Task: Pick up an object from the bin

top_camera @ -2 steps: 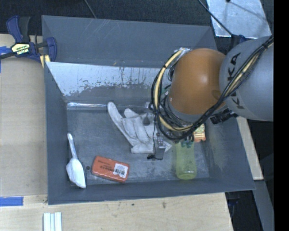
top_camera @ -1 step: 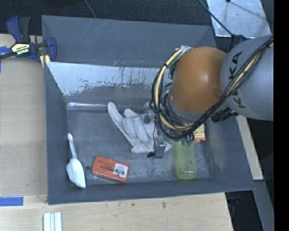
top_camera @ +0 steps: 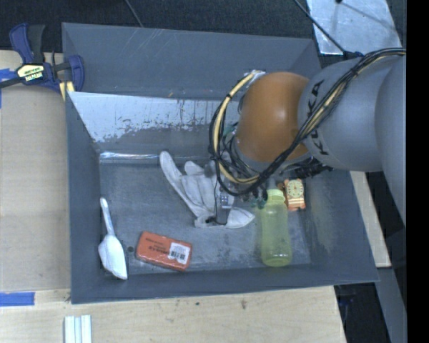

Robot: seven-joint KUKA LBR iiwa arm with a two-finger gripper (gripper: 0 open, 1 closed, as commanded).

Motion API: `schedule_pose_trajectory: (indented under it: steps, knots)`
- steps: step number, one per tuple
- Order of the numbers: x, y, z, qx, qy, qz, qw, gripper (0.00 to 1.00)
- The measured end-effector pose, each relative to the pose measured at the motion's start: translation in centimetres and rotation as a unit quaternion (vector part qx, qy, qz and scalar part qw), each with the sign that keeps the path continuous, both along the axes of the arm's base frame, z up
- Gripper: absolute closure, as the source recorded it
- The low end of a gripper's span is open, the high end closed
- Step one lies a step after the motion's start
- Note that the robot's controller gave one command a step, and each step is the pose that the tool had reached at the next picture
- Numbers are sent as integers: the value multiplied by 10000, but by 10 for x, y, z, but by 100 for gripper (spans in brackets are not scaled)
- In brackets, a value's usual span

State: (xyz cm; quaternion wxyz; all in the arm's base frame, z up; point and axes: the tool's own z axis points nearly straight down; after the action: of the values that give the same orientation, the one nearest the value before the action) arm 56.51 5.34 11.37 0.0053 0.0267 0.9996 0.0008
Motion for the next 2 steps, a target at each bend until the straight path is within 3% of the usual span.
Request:
schedule_pose_trajectory:
  steps: [1,2]
  knots:
    - [16,0,-41,7,33,-1210,9926,0]
    - [11,-15,-42,0,18,-151,9999,0]
